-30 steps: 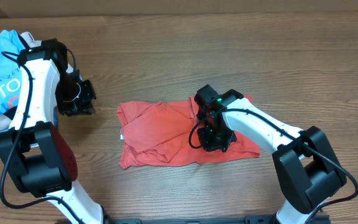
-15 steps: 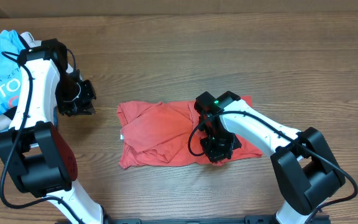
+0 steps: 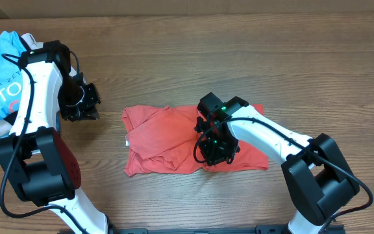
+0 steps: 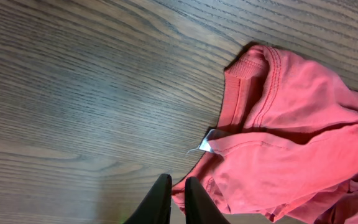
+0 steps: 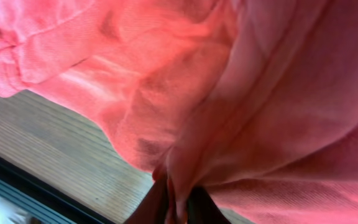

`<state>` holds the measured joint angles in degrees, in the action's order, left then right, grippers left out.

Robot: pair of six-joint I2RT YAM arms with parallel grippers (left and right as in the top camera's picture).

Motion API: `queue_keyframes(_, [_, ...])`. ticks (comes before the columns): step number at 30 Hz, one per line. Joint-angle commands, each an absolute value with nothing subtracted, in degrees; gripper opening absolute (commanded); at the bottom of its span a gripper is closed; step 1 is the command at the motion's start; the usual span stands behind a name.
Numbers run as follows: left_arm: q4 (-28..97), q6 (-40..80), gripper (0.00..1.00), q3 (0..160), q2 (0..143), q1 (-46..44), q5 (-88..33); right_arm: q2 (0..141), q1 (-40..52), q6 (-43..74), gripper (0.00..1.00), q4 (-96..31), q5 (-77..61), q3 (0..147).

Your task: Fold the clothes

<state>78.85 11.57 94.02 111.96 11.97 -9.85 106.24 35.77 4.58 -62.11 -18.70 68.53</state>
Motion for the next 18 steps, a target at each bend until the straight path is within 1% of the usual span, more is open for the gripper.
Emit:
queue_keyframes(1, [78.87, 10.28, 0.13, 94.98, 110.45, 11.55, -10.09, 105.45, 36.16, 4.25, 0.25, -61.82, -20.47, 68.29])
queue_keyframes(3, [78.87, 10.28, 0.13, 94.98, 110.45, 11.55, -10.09, 105.45, 36.16, 4.25, 0.27, -62.0, -20.43, 68.31])
queue_keyframes(6, [78.94, 10.28, 0.13, 94.98, 110.45, 11.55, -10.09, 105.45, 36.12, 4.25, 0.26, -63.05, -18.55, 68.31])
queue_keyframes(7, [79.05, 10.26, 0.13, 94.98, 110.45, 11.55, -10.09, 105.45, 35.99, 4.32, 0.26, -63.86, -16.58, 68.31])
queue_keyframes(8, [79.09, 10.26, 0.13, 94.98, 110.45, 11.55, -10.09, 105.45, 35.81, 4.97, 0.23, -64.84, -13.78, 68.31])
queue_keyframes(10, [79.11, 10.26, 0.13, 94.98, 110.45, 11.55, -10.07, 105.43, 34.98, 10.13, 0.22, -66.37, -6.81, 68.31])
queue_keyframes(11, [79.11, 10.26, 0.13, 94.98, 110.45, 11.55, -10.07, 105.3, 34.41, 11.81, 0.22, -66.59, -4.89, 68.31])
queue_keyframes(12, [79.11, 10.26, 0.15, 94.98, 110.45, 11.55, -10.09, 105.01, 33.65, 12.05, 0.23, -66.48, -3.95, 68.31])
queue_keyframes(18, [79.26, 10.26, 0.18, 94.98, 110.45, 11.53, -10.09, 99.81, 30.28, 10.81, 0.29, -65.89, -3.73, 71.79])
